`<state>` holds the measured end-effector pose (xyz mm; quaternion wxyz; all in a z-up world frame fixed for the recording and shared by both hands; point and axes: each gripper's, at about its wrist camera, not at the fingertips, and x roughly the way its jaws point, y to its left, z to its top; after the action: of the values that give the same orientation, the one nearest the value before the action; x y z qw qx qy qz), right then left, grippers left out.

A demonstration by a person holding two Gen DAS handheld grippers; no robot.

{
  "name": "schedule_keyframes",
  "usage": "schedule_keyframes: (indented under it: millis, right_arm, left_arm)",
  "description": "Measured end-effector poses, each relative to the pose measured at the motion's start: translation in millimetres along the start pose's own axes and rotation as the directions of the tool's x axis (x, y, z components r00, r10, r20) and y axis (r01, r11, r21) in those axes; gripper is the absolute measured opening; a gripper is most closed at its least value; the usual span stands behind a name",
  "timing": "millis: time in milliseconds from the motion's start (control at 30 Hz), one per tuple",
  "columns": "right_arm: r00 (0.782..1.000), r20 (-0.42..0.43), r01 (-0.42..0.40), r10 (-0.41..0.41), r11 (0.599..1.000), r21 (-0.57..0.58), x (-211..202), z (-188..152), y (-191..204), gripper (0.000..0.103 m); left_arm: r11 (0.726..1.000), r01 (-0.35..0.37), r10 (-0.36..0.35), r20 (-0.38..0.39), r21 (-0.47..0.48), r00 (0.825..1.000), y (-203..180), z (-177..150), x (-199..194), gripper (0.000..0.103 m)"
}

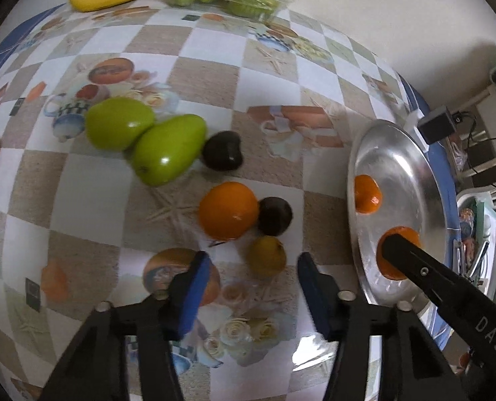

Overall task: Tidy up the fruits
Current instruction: 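Grasp an orange with the right tool while the left tool grasps a small yellow fruit, then lower the orange into the bowl with the right tool while the left tool drops the yellow fruit there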

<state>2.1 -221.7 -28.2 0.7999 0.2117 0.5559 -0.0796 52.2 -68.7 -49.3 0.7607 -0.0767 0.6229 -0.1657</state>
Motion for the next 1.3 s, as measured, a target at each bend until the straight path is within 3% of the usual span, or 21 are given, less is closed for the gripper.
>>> schedule_keyframes:
  millis: [533, 700, 933, 1300]
  right_arm:
    - [1.000, 0.008, -0.006, 0.006, 1.000, -0.015, -1, -1, 3, 0.042]
    - [1.000, 0.013, -0.012, 0.012, 1.000, -0.013, -3, 0, 2, 0.042]
    - [1.000, 0.020, -0.015, 0.015, 1.000, -0.001, -6, 0, -1, 0.042]
    - [0.996, 0.051, 0.059, -0.066, 0.989, 0.137, -13, 13, -52, 0.042]
  left_arm:
    - [1.000, -0.018, 0.017, 0.017, 0.014, 1.000, -9, 3, 5, 0.028]
    - [1.000, -0.014, 0.014, 0.028, 0.006, 1.000, -7, 4, 0, 0.027]
    - [1.000, 0.004, -0.006, 0.102, 0.021, 0.995, -10, 6, -25, 0.027]
    - [0.987, 0.034, -0.055, 0.134, 0.154, 0.989, -51, -2, -36, 0.027]
